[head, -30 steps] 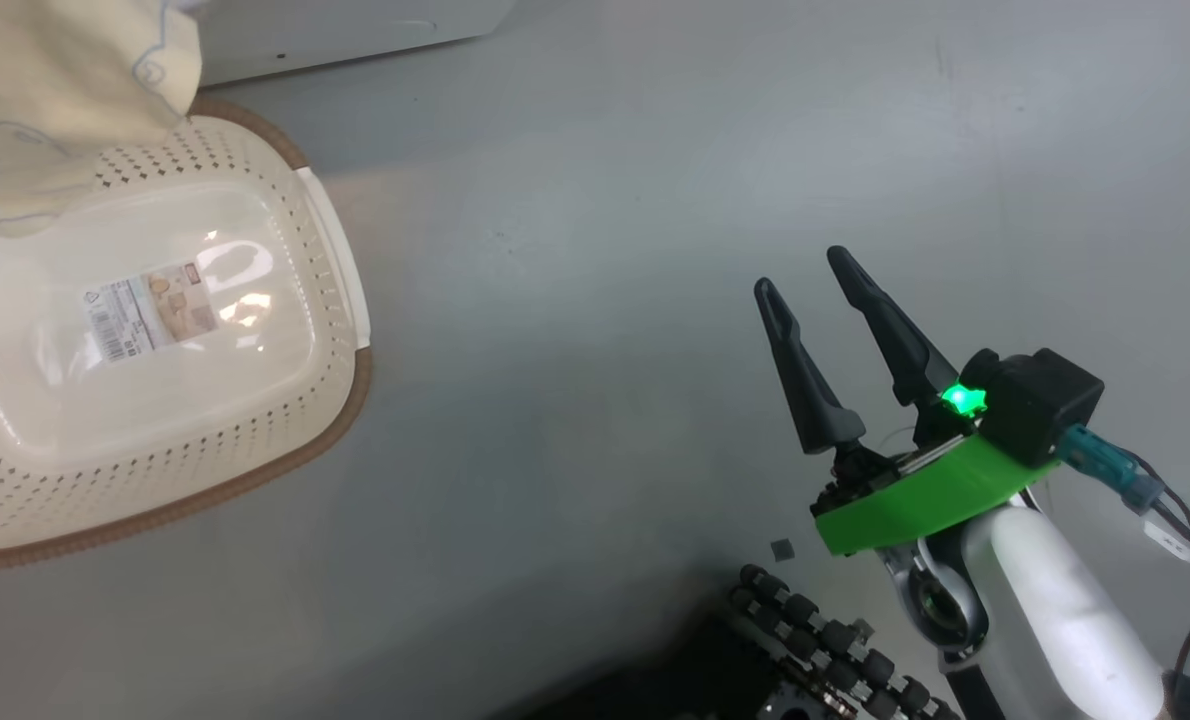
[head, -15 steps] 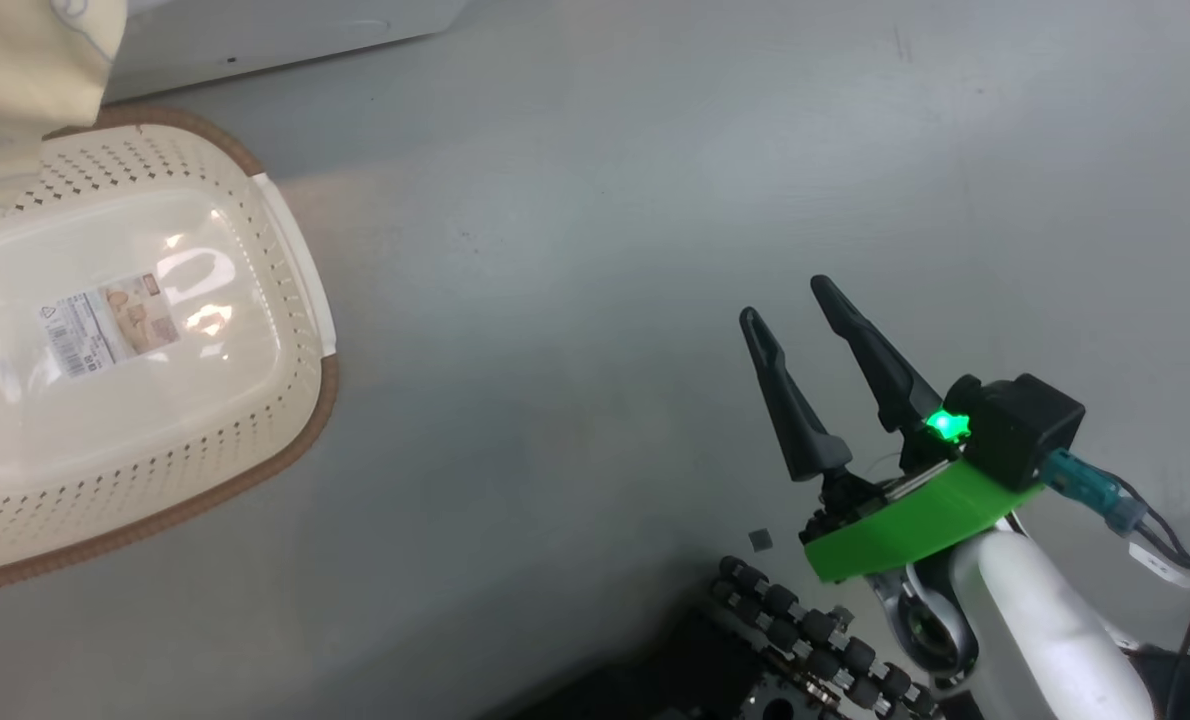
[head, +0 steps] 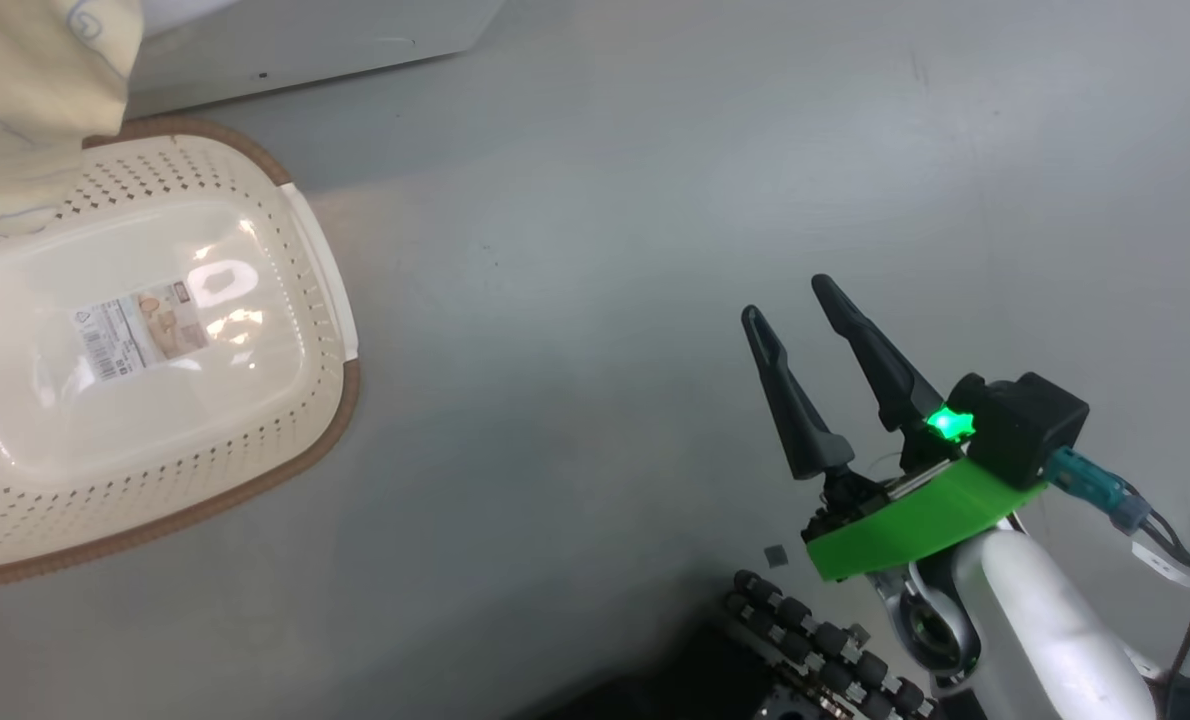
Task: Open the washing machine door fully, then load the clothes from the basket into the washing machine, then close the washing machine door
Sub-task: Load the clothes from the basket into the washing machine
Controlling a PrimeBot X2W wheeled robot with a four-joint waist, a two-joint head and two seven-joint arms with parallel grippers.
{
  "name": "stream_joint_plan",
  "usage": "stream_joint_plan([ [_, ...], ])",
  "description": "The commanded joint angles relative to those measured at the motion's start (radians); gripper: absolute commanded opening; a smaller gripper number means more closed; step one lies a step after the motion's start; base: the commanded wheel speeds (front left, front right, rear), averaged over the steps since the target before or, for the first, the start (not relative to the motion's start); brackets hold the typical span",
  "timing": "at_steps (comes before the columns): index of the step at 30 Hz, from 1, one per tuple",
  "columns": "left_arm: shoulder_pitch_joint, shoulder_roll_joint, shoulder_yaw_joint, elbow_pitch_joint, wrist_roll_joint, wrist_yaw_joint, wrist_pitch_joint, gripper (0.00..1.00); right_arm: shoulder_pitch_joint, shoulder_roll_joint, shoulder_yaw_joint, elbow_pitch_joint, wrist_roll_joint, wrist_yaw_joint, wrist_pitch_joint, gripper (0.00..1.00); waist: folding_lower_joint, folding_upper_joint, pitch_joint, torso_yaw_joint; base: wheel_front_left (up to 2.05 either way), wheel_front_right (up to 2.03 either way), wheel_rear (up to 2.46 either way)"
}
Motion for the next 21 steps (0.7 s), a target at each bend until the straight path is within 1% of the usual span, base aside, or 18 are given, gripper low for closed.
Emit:
stream_joint_plan([
  [1, -0.037, 0.017, -0.006, -0.02, 0.006, 0.007, 0.014, 0.0, 0.03, -0.005, 0.008, -0.024, -0.003, -0.003, -0.006, 1.0, 0.0, 0.0, -0.004, 0.005, 0.0, 0.0, 0.0],
  [2, -0.035, 0.011, -0.008, -0.014, 0.005, 0.011, 0.037, 0.0, 0.031, -0.005, 0.006, -0.023, -0.005, -0.003, -0.006, 1.0, 0.0, 0.0, -0.007, 0.009, 0.0, 0.0, 0.0],
  [3, -0.035, 0.007, -0.015, -0.009, 0.011, 0.018, 0.06, 0.31, 0.031, -0.005, 0.004, -0.023, -0.006, -0.003, -0.006, 1.0, 0.0, 0.0, -0.009, 0.012, 0.0, 0.0, 0.0],
  [4, -0.034, 0.003, -0.021, -0.005, 0.014, 0.023, 0.081, 0.31, 0.03, -0.005, 0.002, -0.023, -0.006, -0.003, -0.006, 1.0, 0.0, 0.0, -0.011, 0.016, 0.0, 0.0, 0.0],
  [5, -0.032, -0.001, -0.019, -0.002, 0.01, 0.031, 0.097, 0.75, 0.029, -0.005, 0.001, -0.023, -0.007, -0.003, -0.006, 1.0, 0.0, 0.0, -0.014, 0.019, 0.0, 0.0, 0.0],
  [6, -0.028, -0.006, -0.019, 0.001, 0.007, 0.036, 0.114, 0.94, 0.03, -0.005, -0.001, -0.022, -0.008, -0.003, -0.006, 1.0, 0.0, 0.0, -0.018, 0.023, 0.0, 0.0, 0.0],
  [7, -0.024, -0.01, -0.02, 0.004, 0.006, 0.041, 0.129, 1.0, 0.029, -0.005, -0.002, -0.022, -0.009, -0.003, -0.006, 1.0, 0.0, 0.0, -0.021, 0.026, 0.0, 0.0, 0.0],
  [14, 0.003, -0.045, -0.005, 0.01, -0.029, 0.077, 0.152, 1.0, 0.015, -0.005, -0.022, -0.022, -0.016, -0.003, -0.006, 1.0, 0.0, 0.0, -0.038, 0.057, 0.0, 0.0, 0.0],
  [17, 0.024, -0.061, 0.003, 0.011, -0.048, 0.08, 0.138, 1.0, 0.007, -0.005, -0.037, -0.02, -0.022, -0.003, -0.006, 1.0, 0.0, 0.0, -0.052, 0.075, 0.0, 0.0, 0.0],
  [21, 0.058, -0.088, 0.016, 0.011, -0.079, 0.073, 0.102, 1.0, 0.0, -0.005, -0.054, -0.018, -0.034, -0.003, -0.006, 1.0, 0.0, 0.0, -0.078, 0.103, 0.0, 0.0, 0.0],
])
